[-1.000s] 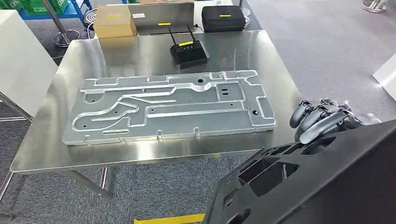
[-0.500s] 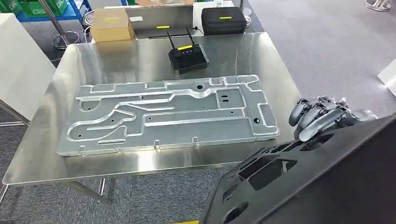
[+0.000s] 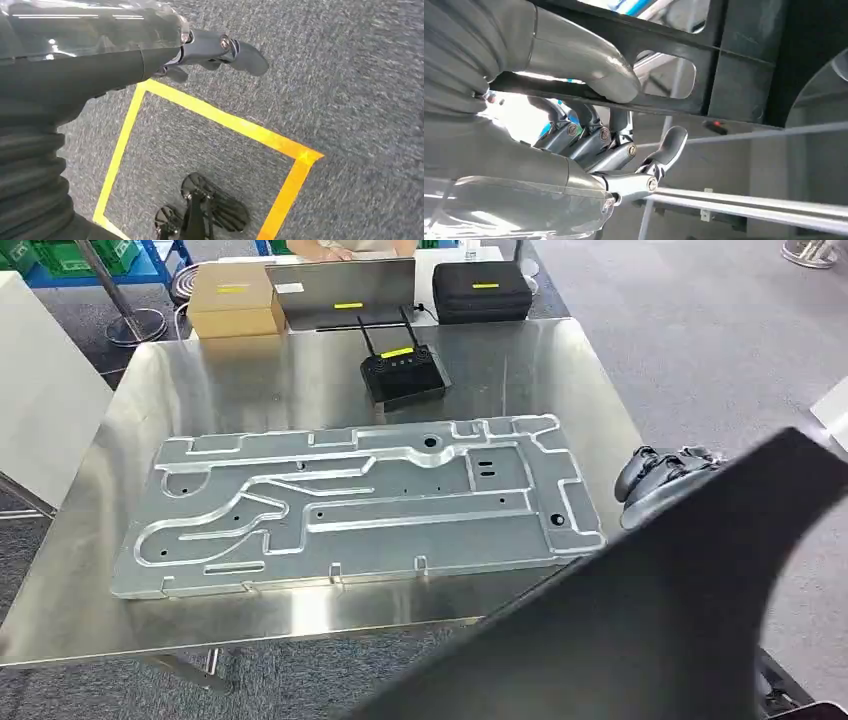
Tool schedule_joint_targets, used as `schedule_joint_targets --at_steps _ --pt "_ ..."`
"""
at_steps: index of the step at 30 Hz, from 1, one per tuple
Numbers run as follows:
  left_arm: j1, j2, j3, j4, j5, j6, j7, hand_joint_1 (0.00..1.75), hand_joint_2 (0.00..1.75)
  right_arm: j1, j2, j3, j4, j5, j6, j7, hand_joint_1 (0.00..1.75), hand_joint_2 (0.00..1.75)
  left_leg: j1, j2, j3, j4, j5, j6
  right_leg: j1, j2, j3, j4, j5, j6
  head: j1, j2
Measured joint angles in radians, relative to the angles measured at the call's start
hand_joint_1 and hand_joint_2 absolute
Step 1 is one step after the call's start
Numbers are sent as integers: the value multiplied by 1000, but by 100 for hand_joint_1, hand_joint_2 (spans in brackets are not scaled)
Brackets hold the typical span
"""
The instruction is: Take the parts from the cabinet and place them on the table.
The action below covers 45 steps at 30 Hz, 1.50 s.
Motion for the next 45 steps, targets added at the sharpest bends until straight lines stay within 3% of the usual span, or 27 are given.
schedule_joint_targets --at_steps 2,3,5,6,7,8,10,11,12,15,17,18,20,21,22,24,26,29,32,34,36,37,38,39,41,43,45 --pt "-2 -2 4 0 0 -2 -3 0 175 -4 -17 11 4 23 -50 7 175 175 7 0 11 -13 2 10 -1 -4 -7 31 -23 14 0 0" --pt "-3 -2 6 0 -1 -5 -4 0 175 -13 -26 15 9 29 -78 24 175 175 7 0 12 -13 0 16 -3 -5 -39 91 -54 17 0 0" --pt "-3 -2 7 0 -20 -19 -10 0 175 -97 -58 13 70 -14 -127 99 175 175 5 4 12 -12 -3 20 -8 -5 -142 266 -120 24 0 0" --pt "-5 -2 7 0 -30 -26 -12 0 175 -160 -87 -7 153 -65 -106 113 175 175 4 9 12 -11 -3 20 -9 -6 -185 330 -132 26 0 0" --pt "-9 -2 7 0 -34 -29 -13 0 175 -204 -108 -35 219 -102 -79 104 175 175 5 9 13 -11 -4 21 -11 -7 -204 348 -117 29 0 0" --pt "-13 -2 7 0 -39 -32 -15 0 175 -248 -126 -72 284 -125 -50 80 175 175 5 5 16 -11 -5 21 -12 -7 -196 310 -71 29 0 0" --pt "-10 -2 7 0 -43 -34 -16 0 175 -340 -143 -120 404 -121 -8 59 175 175 5 2 29 -8 -12 18 -13 -9 -121 127 44 20 0 0" --pt "-11 -2 7 0 -45 -34 -17 0 175 -359 -150 -137 428 -113 -1 57 175 175 5 0 30 -9 -15 15 -12 -10 -85 41 82 16 0 0" --pt "-12 -2 7 0 -47 -34 -18 0 175 -369 -152 -150 441 -105 2 57 175 175 -2 -4 29 -4 -18 11 -3 -9 -75 21 67 13 0 0" --pt "-9 -2 8 0 -52 -36 -19 0 175 -383 -153 -169 479 -85 -4 77 175 175 1 -5 26 -9 -17 -3 -2 -7 -79 14 63 2 0 0" --pt "-10 -2 7 0 -62 -42 -21 0 175 -423 -157 -184 531 -78 -14 95 175 175 0 -3 21 8 -32 -15 -13 -7 -71 3 68 -9 0 0" --pt "-10 -1 7 0 -65 -45 -22 0 175 -461 -161 -195 591 -78 -16 88 175 175 0 -1 -2 57 -60 -19 -13 -8 -70 3 66 -16 -1 0" --pt "-11 1 8 0 -71 -51 -25 0 175 -528 -174 -212 729 -66 -19 65 175 175 2 -1 -89 229 -134 -25 -12 -8 -69 3 64 -20 0 0" --pt "-10 0 8 0 -71 -54 -27 0 175 -550 -179 -218 788 -52 -23 45 175 175 3 -1 -130 302 -153 -27 -11 -8 -68 4 63 -20 0 0" --pt "-7 0 9 0 -73 -57 -28 0 175 -567 -184 -222 843 -36 -28 33 175 175 5 -1 -150 328 -147 -29 -11 -7 -66 4 62 -20 0 0" --pt "-4 0 9 0 -83 -60 -31 0 175 -592 -191 -226 937 -1 -38 25 175 175 7 0 -116 231 -70 -27 -11 -6 -58 5 57 -16 0 0" --pt "-5 2 9 0 -89 -65 -35 0 175 -623 -196 -225 1011 50 -42 34 175 175 7 1 -32 44 27 -18 -11 -6 -49 7 47 -9 0 0" --pt "-7 3 11 0 -94 -69 -42 0 175 -683 -195 -198 1123 129 -59 44 175 175 2 -1 -19 4 12 -8 -5 -3 -57 12 46 4 0 0" --pt "-11 2 12 0 -103 -70 -44 0 175 -718 -175 -153 1221 219 -100 57 175 175 9 1 -9 -10 19 13 -9 -6 -54 14 37 21 0 0" --pt "-18 3 13 0 -105 -71 -46 0 175 -749 -153 -118 1293 273 -129 70 175 175 8 0 -8 -11 19 21 -11 -9 -102 117 -21 26 0 0" --pt "-20 2 14 0 -105 -70 -46 0 175 -764 -128 -86 1357 308 -152 89 175 175 7 0 -8 -11 17 23 -13 -9 -189 283 -84 32 0 0" --pt "-20 2 14 0 -105 -70 -45 0 175 -769 -113 -70 1393 322 -161 95 175 175 7 0 -7 -10 16 23 -13 -9 -218 331 -91 33 0 0" --pt "-20 3 15 0 -105 -68 -45 0 175 -778 -95 -55 1423 330 -170 97 175 175 7 0 -5 -9 14 23 -15 -9 -224 327 -70 33 0 0" --pt "-20 2 16 0 -105 -66 -45 0 175 -792 -77 -43 1453 342 -174 102 175 175 7 0 -2 -8 12 20 -15 -9 -203 270 -25 30 0 0" --pt "-21 2 19 0 -105 -65 -44 0 175 -817 -47 -24 1500 354 -179 110 175 175 7 -3 4 -4 5 14 -15 -10 -118 84 75 21 0 0" --pt "-21 2 22 0 -108 -64 -44 0 175 -844 -18 -8 1539 364 -178 113 175 175 1 -5 0 1 1 4 -6 -8 -89 13 74 11 0 0" --pt "-21 4 23 0 -110 -65 -46 0 175 -862 12 5 1567 373 -176 116 175 175 3 -3 3 -6 1 -8 -2 -5 -91 19 71 4 0 0"
